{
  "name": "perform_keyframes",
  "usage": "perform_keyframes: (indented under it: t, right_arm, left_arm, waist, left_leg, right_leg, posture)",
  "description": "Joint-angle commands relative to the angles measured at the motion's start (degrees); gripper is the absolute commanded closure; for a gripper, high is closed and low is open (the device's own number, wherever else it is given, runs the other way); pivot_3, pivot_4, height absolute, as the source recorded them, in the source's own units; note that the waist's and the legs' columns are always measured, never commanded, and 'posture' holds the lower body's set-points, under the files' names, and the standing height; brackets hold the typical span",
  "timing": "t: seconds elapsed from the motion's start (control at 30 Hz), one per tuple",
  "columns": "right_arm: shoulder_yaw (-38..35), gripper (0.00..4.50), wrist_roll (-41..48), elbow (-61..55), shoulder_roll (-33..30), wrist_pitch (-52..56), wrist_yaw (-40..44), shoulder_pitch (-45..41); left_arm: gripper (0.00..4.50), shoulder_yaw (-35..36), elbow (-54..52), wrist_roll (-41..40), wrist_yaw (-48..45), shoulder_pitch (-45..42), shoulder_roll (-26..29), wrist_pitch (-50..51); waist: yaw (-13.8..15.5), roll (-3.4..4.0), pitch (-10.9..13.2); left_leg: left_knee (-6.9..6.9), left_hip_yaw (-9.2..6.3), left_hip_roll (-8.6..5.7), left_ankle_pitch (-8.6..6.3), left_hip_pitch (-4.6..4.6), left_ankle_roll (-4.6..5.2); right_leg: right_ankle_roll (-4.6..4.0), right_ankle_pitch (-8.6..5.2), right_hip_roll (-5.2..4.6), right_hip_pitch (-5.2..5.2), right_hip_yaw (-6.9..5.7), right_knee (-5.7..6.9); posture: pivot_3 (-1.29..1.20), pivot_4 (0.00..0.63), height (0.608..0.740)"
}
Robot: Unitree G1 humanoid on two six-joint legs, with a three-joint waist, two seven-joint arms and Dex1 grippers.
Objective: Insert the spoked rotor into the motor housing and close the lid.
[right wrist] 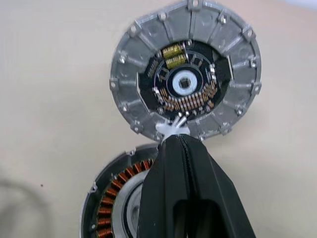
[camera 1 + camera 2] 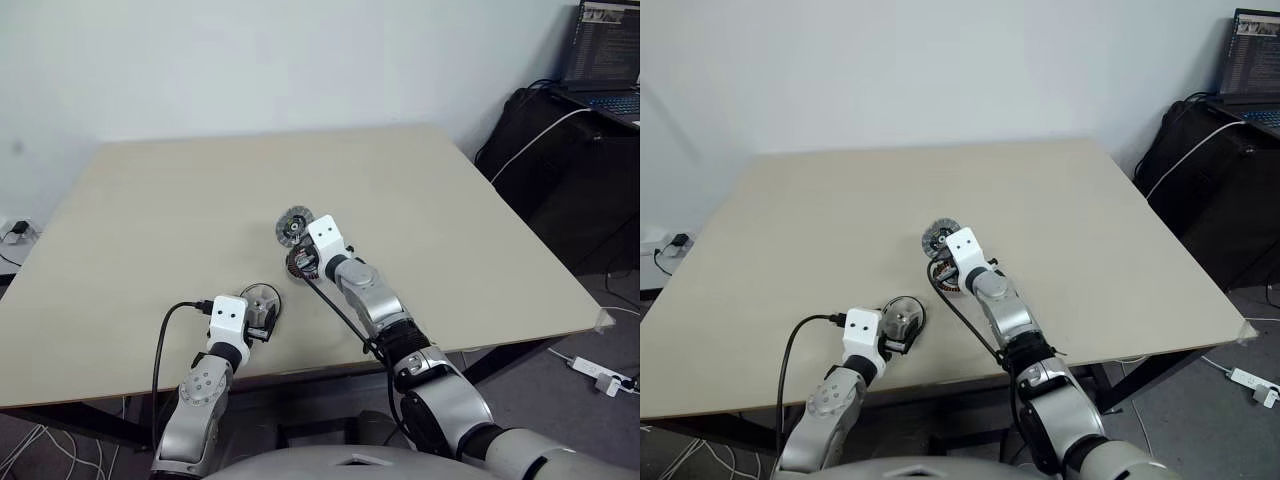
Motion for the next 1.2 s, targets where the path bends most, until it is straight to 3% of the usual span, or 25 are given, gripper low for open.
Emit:
perform_keyframes:
  t: [0.03,0.37,0.67,0.83,0.97,1.2]
  right_arm:
    - [0.52,4.48,-1.29,2.03,-0.01,1.51,-0.89,-1.3]
    - [1.31,4.48,-1.91,-1.05,-0.4,4.58,0.05,-0.62]
    - [5.56,4.48,-2.08,-14.96,-6.45,8.68,10.4,2.17]
    - [10.15,3.34,-3.5,-19.73,-10.93,11.64,16.58,3.15]
    - [13.88,3.34,-3.48,-23.64,-14.83,12.91,23.22,3.74]
    - [15.08,3.34,-3.55,-23.28,-15.83,14.39,25.55,2.92]
  left_arm:
    - [0.0,0.16,-2.42,-0.36,0.18,-0.62,-0.13,-0.7]
    - [0.0,0.02,-2.25,-0.39,0.21,-0.72,-0.34,-0.7]
    - [0.0,-0.24,-1.81,-0.46,0.05,-0.95,-0.55,-0.78]
    - [0.0,-0.34,-1.55,-0.51,0.0,-1.04,-0.69,-0.94]
    - [0.0,-0.36,-1.47,-0.57,0.11,-1.06,-0.72,-1.0]
    - [0.0,-0.39,-1.26,-0.64,0.12,-1.22,-0.7,-1.23]
  waist:
    - [0.01,0.0,0.0]
    - [-0.04,0.03,-0.03]
    - [0.08,0.02,-0.02]
    - [0.13,0.02,-0.01]
    - [0.26,-0.01,0.01]
    - [0.48,-0.04,0.03]
  left_leg:
    - [0.0,0.0,0.0,0.0,0.0,0.0]
    - [0.01,0.0,0.0,-0.02,0.02,-0.04]
    - [0.0,0.0,-0.02,-0.01,-0.01,0.04]
    - [0.0,-0.01,-0.01,-0.01,-0.01,0.04]
    - [0.01,-0.01,-0.01,-0.01,-0.01,0.05]
    - [0.02,-0.02,-0.01,-0.02,-0.01,0.04]
  right_leg:
    - [0.0,0.0,0.0,0.0,0.0,0.0]
    - [0.0,0.0,-0.01,0.01,0.0,0.01]
    - [0.0,0.0,-0.02,0.01,0.0,-0.02]
    - [0.0,0.0,-0.01,0.0,-0.02,-0.01]
    - [0.0,0.0,-0.02,0.0,-0.02,-0.04]
    - [0.01,-0.01,-0.02,0.01,-0.04,-0.04]
  posture:
    - [0.0,0.0,0.74]
    - [0.0,0.0,0.74]
    - [0.0,0.0,0.74]
    - [0.0,0.0,0.74]
    - [0.0,0.0,0.74]
    - [0.0,0.0,0.74]
